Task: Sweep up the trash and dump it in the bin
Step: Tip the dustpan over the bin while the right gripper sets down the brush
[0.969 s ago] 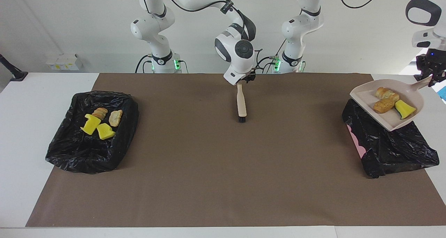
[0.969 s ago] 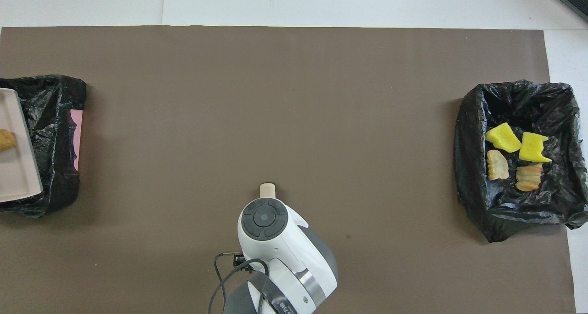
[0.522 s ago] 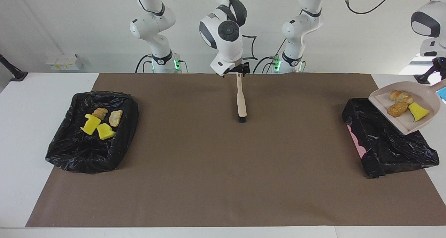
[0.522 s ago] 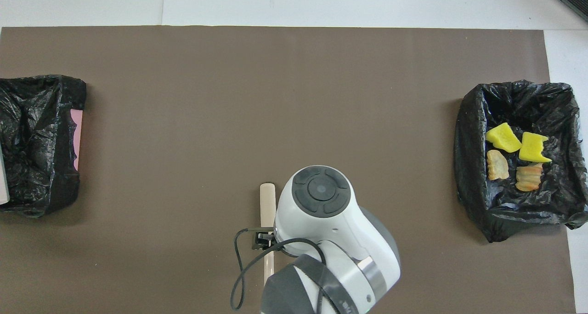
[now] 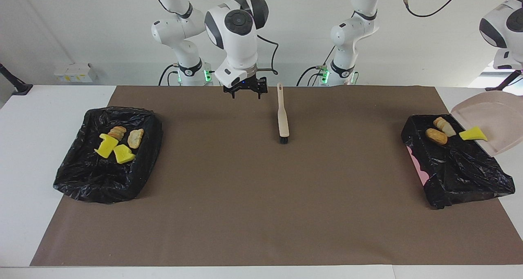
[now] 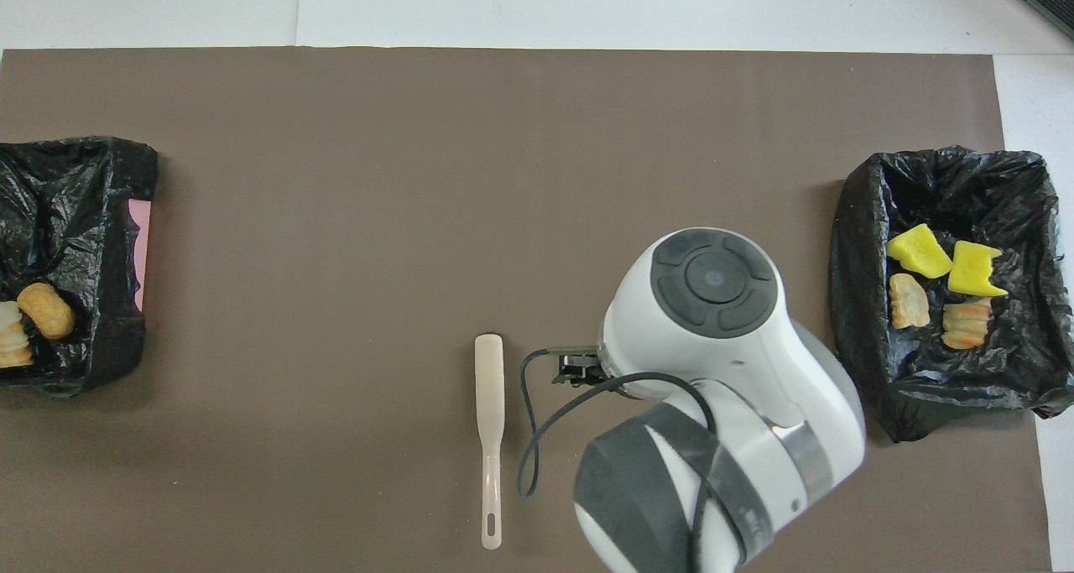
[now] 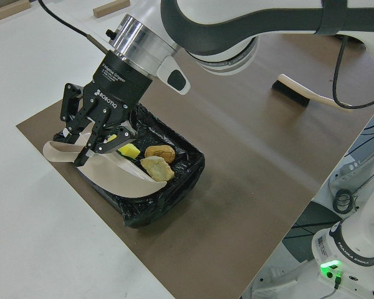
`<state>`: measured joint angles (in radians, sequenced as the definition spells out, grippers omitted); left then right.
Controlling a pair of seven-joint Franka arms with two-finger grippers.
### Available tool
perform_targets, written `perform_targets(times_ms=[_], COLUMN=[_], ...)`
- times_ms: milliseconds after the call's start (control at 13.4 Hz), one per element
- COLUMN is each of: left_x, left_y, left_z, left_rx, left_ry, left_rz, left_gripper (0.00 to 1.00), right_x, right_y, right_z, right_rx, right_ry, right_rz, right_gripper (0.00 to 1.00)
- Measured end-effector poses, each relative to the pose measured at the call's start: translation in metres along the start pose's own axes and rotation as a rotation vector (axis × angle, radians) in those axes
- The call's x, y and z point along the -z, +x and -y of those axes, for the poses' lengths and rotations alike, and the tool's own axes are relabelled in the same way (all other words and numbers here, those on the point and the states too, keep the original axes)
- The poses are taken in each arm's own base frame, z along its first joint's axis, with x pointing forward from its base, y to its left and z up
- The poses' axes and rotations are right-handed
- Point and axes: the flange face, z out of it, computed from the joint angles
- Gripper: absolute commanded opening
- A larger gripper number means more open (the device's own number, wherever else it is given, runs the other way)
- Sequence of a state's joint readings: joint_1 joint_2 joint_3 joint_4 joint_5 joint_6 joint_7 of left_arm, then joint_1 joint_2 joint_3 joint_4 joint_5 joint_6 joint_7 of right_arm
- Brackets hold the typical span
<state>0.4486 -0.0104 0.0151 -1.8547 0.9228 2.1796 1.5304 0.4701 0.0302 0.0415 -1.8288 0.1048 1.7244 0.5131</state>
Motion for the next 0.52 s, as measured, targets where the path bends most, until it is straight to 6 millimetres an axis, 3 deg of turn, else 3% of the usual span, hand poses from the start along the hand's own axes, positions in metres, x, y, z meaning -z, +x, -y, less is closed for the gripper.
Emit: perform_targets(times_ms=[224, 522], left_x=[0.007, 0.034], left_y=[-0.007, -0.009], left_z=[0.003, 0.001], left_rx=[-0.019, 0.002], left_ry=[0.014, -0.013], left_rz=[0.048, 0.046], left_gripper=[0.0, 0.0], right_x=[0.039, 0.084], right_y=[0.022, 0.034], right_z=[-0.062, -0.116], right_rx=[0.062, 0.097], right_ry=[0.024, -0.024], right_rz=[-0.061, -0.134], right_gripper=[1.0, 1.0])
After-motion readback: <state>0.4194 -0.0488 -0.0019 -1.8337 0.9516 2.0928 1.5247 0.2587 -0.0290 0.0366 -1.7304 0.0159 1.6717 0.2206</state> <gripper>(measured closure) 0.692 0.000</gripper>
